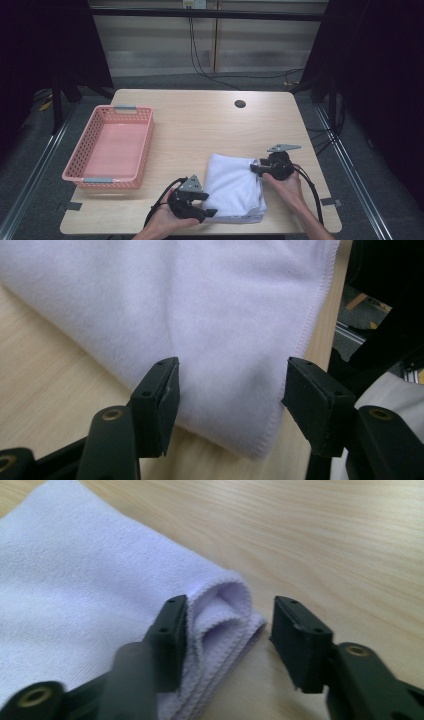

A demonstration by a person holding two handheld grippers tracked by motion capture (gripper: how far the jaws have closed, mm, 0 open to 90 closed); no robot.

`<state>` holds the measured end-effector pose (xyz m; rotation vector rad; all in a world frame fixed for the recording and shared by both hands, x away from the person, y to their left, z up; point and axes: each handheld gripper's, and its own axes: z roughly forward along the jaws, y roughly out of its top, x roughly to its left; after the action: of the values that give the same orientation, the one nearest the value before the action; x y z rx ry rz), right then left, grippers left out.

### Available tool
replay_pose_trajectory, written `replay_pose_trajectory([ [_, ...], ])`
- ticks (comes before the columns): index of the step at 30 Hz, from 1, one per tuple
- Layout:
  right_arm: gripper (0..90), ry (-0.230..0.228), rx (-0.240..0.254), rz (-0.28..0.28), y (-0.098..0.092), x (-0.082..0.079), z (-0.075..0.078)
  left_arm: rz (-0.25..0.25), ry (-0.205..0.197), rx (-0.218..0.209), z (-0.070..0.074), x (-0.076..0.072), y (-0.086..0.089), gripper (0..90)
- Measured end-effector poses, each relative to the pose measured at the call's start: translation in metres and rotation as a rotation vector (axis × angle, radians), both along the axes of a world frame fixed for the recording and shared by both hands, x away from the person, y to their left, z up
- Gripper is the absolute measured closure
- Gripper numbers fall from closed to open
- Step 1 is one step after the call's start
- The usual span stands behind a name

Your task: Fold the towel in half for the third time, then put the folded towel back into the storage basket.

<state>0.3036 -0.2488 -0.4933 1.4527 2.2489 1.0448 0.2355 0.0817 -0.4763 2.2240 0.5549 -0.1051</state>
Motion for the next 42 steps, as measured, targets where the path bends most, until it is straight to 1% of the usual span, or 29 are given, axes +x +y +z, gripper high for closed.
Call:
replay_pose_trajectory([
  [1,40.2,-0.01,-0.002,0.001,-0.001,0.001,0.0,0.003,0.001,-0.008,0.0,-0.003,0.005,39.1],
  [2,37.4,-0.007,0.003,0.013,-0.002,0.002,0.0,0.002,0.008,0.005,0.0,-0.005,0.009,38.2],
  [3,34.3,-0.007,0.015,0.021,-0.003,0.004,0.0,0.017,-0.002,0.016,-0.001,-0.007,0.012,37.0],
  [4,32.7,-0.005,0.029,0.033,-0.003,0.005,0.001,0.028,0.001,0.014,-0.003,-0.008,0.017,35.3],
  [6,29.6,-0.017,0.069,0.059,-0.004,0.009,0.002,0.032,0.026,0.019,-0.007,-0.008,0.022,33.6],
  [7,27.9,-0.012,0.089,0.068,-0.005,0.01,0.003,0.033,0.036,0.023,-0.009,-0.006,0.023,31.8],
  [8,27.2,-0.009,0.094,0.07,-0.005,0.012,0.003,0.036,0.055,0.008,-0.011,-0.005,0.023,30.0],
  [10,26.1,0.014,0.094,0.088,-0.004,0.014,0.0,0.024,0.047,0.021,-0.011,-0.005,0.02,29.6],
  [12,25.2,0.045,0.078,0.091,-0.004,0.015,-0.006,0.023,0.054,0.016,-0.014,-0.005,0.015,28.2],
  [13,25.8,0.051,0.088,0.096,-0.005,0.015,-0.007,0.018,0.046,0.035,-0.015,-0.005,0.013,27.7],
  [15,26.2,0.037,0.092,0.105,-0.004,0.015,-0.006,0.005,0.053,0.037,-0.018,-0.007,0.007,27.7],
  [16,26.4,0.039,0.096,0.119,-0.002,0.015,-0.006,0.003,0.033,0.047,-0.018,-0.009,0.005,27.1],
  [18,25.7,0.047,0.093,0.127,0.0,0.016,-0.009,-0.001,0.031,0.049,-0.018,-0.011,0.002,25.7],
  [21,25.9,0.048,0.092,0.144,0.0,0.017,-0.01,0.005,0.023,0.035,-0.02,-0.012,-0.001,25.6],
  [22,26.3,0.048,0.097,0.148,0.001,0.016,-0.01,0.003,0.013,0.046,-0.019,-0.014,-0.002,25.8],
  [23,27.9,0.047,0.095,0.155,0.001,0.015,-0.01,0.0,-0.002,0.049,-0.019,-0.015,-0.002,27.9],
  [24,29.3,0.045,0.093,0.157,0.002,0.014,-0.01,-0.002,-0.008,0.045,-0.02,-0.015,-0.002,30.3],
  [26,35.8,0.051,0.082,0.18,0.004,0.012,-0.009,-0.007,-0.008,0.051,-0.019,-0.015,-0.001,36.9],
  [27,44.2,0.062,0.088,0.191,0.005,0.011,-0.008,-0.009,-0.028,0.063,-0.019,-0.015,-0.002,43.8],
  [28,49.2,0.072,0.103,0.202,0.005,0.01,-0.008,-0.005,-0.02,0.059,-0.018,-0.014,-0.002,50.8],
  [29,53.8,0.081,0.106,0.198,0.006,0.009,-0.008,-0.004,-0.007,0.056,-0.019,-0.013,-0.002,55.3],
  [30,57.4,0.081,0.111,0.198,0.007,0.008,-0.008,-0.004,-0.021,0.066,-0.019,-0.013,-0.002,60.9],
  [31,61.9,0.077,0.11,0.202,0.009,0.006,-0.008,-0.011,-0.017,0.062,-0.019,-0.011,-0.001,68.7],
  [32,65.0,0.07,0.108,0.211,0.009,0.005,-0.008,-0.002,-0.008,0.064,-0.019,-0.011,-0.001,72.4],
  [34,67.7,0.074,0.105,0.207,0.01,0.004,-0.006,-0.008,0.001,0.072,-0.018,-0.009,0.0,75.8],
  [35,68.5,0.076,0.112,0.206,0.01,0.004,-0.007,-0.001,0.016,0.068,-0.018,-0.009,0.0,76.3],
  [37,70.4,0.082,0.125,0.21,0.008,0.006,-0.006,-0.011,0.025,0.073,-0.018,-0.007,0.001,77.1],
  [38,70.7,0.086,0.135,0.21,0.007,0.007,-0.006,-0.007,0.029,0.069,-0.018,-0.007,0.001,77.2],
  [42,72.0,0.089,0.155,0.212,0.006,0.008,-0.004,-0.019,0.034,0.072,-0.016,-0.006,0.004,77.5],
])
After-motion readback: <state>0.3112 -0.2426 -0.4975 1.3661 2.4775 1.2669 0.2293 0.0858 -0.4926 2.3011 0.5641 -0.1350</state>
